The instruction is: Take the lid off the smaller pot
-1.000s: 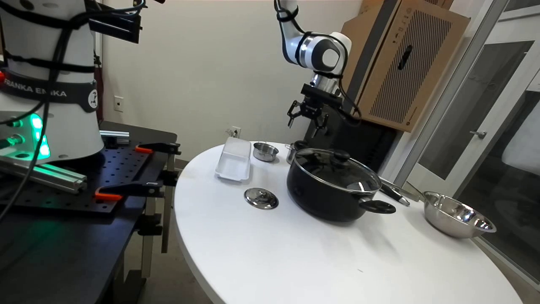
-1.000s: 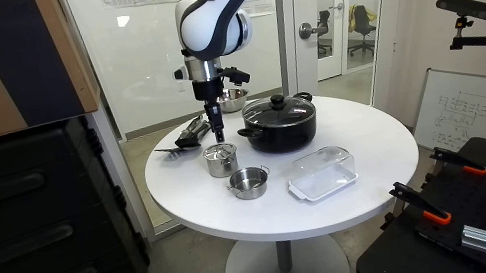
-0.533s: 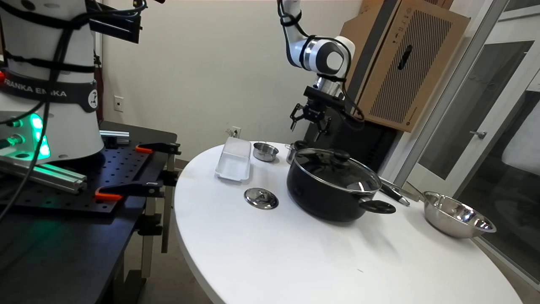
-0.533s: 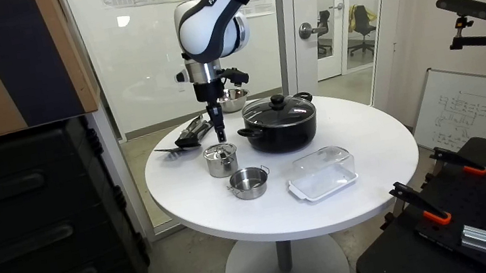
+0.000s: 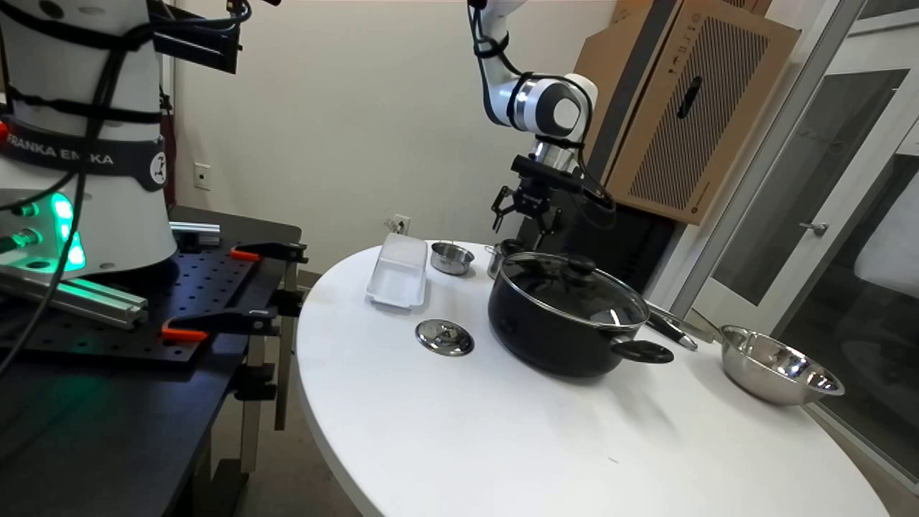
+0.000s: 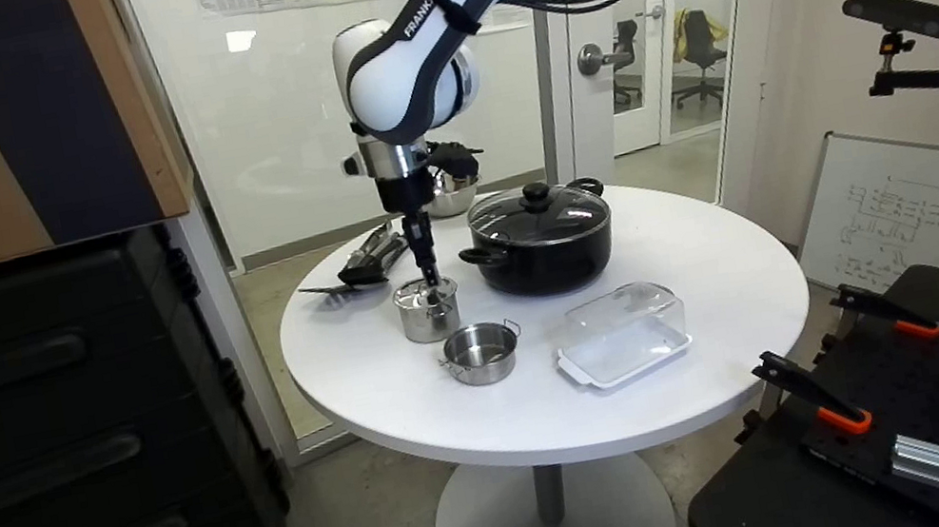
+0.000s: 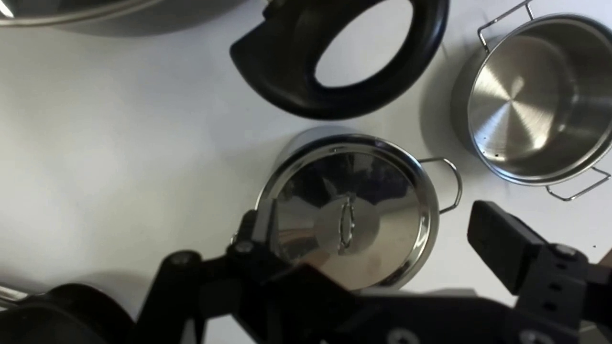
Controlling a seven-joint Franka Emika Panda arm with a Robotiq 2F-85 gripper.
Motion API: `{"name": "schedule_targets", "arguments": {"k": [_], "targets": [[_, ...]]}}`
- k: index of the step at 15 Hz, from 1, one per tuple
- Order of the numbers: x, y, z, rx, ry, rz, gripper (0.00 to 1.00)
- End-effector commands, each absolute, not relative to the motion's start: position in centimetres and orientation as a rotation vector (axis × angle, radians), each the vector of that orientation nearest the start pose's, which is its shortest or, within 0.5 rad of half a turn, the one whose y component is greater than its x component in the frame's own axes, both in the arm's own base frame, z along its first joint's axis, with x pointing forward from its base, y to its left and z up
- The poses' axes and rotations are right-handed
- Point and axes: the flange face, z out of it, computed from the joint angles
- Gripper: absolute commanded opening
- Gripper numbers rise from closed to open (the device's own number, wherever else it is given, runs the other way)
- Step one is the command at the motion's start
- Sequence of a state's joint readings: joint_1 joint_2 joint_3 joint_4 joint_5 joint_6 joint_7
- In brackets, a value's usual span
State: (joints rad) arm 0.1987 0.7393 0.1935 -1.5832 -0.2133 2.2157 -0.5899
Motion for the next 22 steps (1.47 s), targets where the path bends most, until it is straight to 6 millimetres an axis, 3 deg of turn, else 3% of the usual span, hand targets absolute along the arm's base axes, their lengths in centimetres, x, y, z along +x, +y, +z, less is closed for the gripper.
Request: {"name": "schedule_targets", "arguments": {"k": [1,6,9,10,14,18,22], "targets": [[65.2,25.0,19.7,-2.784,-1.593,0.137,1.0],[65.7,25.2,19.5,-2.862,-1.515,0.117,1.0],[65.9,25.0,19.3,-2.887,-1.484,0.13,0.88],[65.9,25.0,19.2,-2.891,-1.48,0.132,0.69],[66.1,25.3,18.9,-2.902,-1.466,0.131,0.57],[66.1,26.0,18.7,-2.91,-1.47,0.132,0.64],[66.0,27.0,18.8,-2.914,-1.475,0.127,0.6]]}}
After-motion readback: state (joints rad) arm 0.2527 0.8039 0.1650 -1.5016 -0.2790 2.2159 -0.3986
